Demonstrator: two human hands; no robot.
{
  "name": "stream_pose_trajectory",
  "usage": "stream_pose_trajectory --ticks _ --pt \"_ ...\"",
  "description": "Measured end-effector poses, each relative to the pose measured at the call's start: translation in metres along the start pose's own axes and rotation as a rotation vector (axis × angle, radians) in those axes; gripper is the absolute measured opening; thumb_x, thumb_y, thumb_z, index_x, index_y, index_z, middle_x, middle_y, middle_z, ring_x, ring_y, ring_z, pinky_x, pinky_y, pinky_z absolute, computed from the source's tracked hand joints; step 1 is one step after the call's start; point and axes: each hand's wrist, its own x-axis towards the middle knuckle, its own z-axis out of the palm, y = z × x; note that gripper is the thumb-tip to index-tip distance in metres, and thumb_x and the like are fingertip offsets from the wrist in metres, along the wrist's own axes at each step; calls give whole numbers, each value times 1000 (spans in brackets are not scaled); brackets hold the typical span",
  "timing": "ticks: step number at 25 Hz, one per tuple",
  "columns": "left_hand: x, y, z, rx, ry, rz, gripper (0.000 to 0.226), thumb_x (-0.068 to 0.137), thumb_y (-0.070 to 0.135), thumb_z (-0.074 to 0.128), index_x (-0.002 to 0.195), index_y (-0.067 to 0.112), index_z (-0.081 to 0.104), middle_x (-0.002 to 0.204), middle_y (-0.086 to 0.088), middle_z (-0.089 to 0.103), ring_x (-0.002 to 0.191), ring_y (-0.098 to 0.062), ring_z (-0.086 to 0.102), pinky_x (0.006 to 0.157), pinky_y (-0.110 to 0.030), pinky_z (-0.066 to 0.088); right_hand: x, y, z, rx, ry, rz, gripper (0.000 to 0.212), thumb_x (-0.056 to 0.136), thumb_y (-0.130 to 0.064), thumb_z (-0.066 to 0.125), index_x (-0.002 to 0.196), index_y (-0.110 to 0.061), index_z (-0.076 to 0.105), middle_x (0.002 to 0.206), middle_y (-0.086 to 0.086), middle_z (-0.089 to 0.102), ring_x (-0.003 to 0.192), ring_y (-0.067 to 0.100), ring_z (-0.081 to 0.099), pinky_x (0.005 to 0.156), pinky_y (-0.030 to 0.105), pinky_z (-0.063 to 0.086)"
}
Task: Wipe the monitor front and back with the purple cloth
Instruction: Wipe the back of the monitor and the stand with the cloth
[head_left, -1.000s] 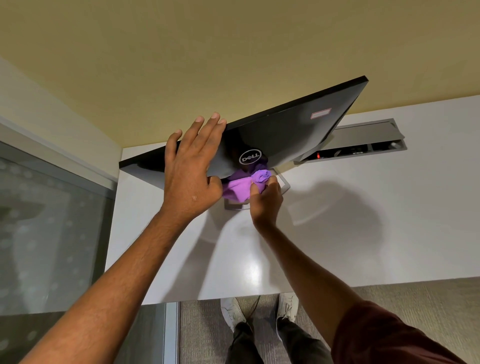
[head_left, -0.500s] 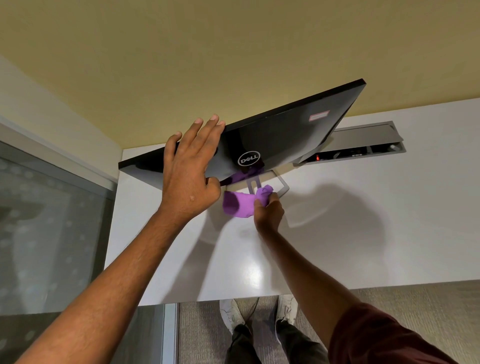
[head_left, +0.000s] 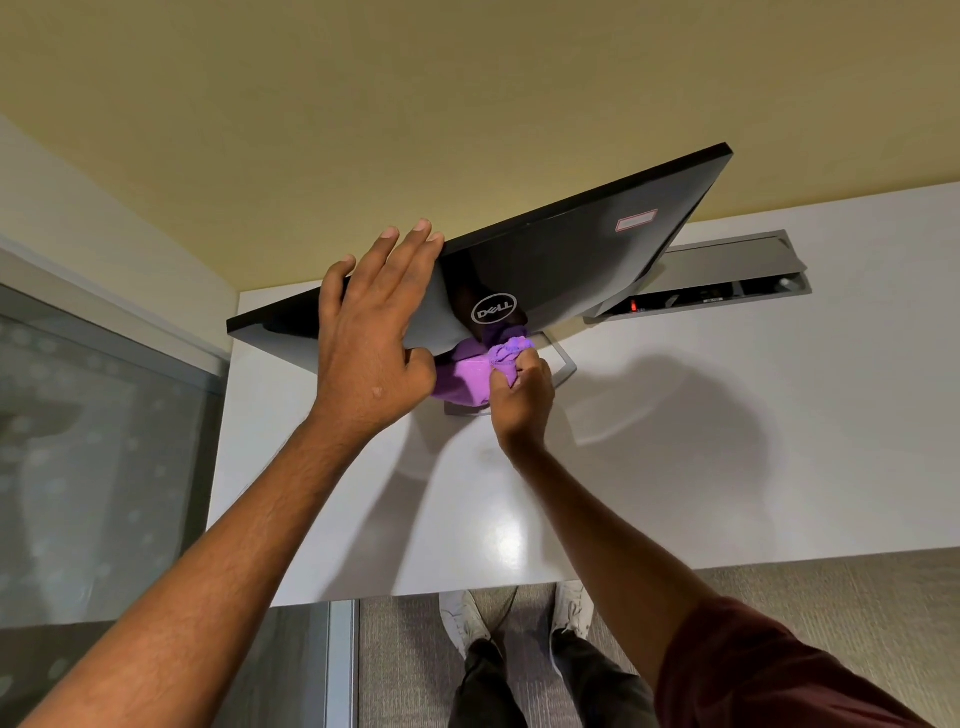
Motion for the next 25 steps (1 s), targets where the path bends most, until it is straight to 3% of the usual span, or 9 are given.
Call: stream_pose_trajectory --ticks 5,7,10,12,17,19,22,25 --pt "1 -1 0 -8 2 0 110 61 12 56 166 26 28 175 10 22 163 -14 16 128 -46 14 -8 26 -2 -74 -71 -18 25 93 -1 66 118 0 69 114 20 69 104 35 66 90 27 48" --pt "0 -1 -1 -9 3 4 109 61 13 54 166 25 28 175 10 22 163 -14 16 128 -45 14 -14 42 -3 -44 -90 52 27 92 0 66 118 -5 72 112 18 72 103 33 68 87 20 44" --pt "2 -2 -1 -19 -1 2 109 62 12 56 167 26 27 175 10 22 163 -14 16 128 -47 14 -16 50 -6 84 -88 151 27 90 4 65 110 -11 76 103 5 76 98 25 71 86 20 51" --pt "1 -3 -1 -21 -12 -2 109 63 12 58 167 26 26 175 10 21 163 -15 16 128 -47 14 -17 50 -10 146 -135 247 30 93 4 65 118 -10 75 102 0 73 97 18 68 86 19 52" --pt "1 -6 -10 -38 -75 28 108 65 16 52 168 27 21 177 9 17 164 -16 12 129 -48 16 -13 41 -10 193 -131 442 19 100 -7 66 117 -8 74 109 8 76 101 23 71 77 16 50" --pt "1 -12 -17 -115 -113 34 102 70 15 50 168 28 22 176 9 18 164 -13 11 130 -47 17 -16 28 -7 138 -134 344 13 102 -10 63 104 -14 75 103 1 76 101 19 71 77 11 47" --pt "-3 -28 -26 -245 -115 19 93 76 13 48 166 29 30 174 9 26 163 -10 16 131 -43 18 -14 11 3 47 -128 170 5 93 -7 68 93 -11 69 102 4 77 97 21 69 83 20 47" --pt "-19 -49 -34 -277 -92 -15 89 78 10 49 164 27 36 172 7 32 162 -10 19 131 -36 17 -10 1 14 17 -109 20 2 83 -12 63 85 -11 62 93 8 73 87 29 64 73 28 47"
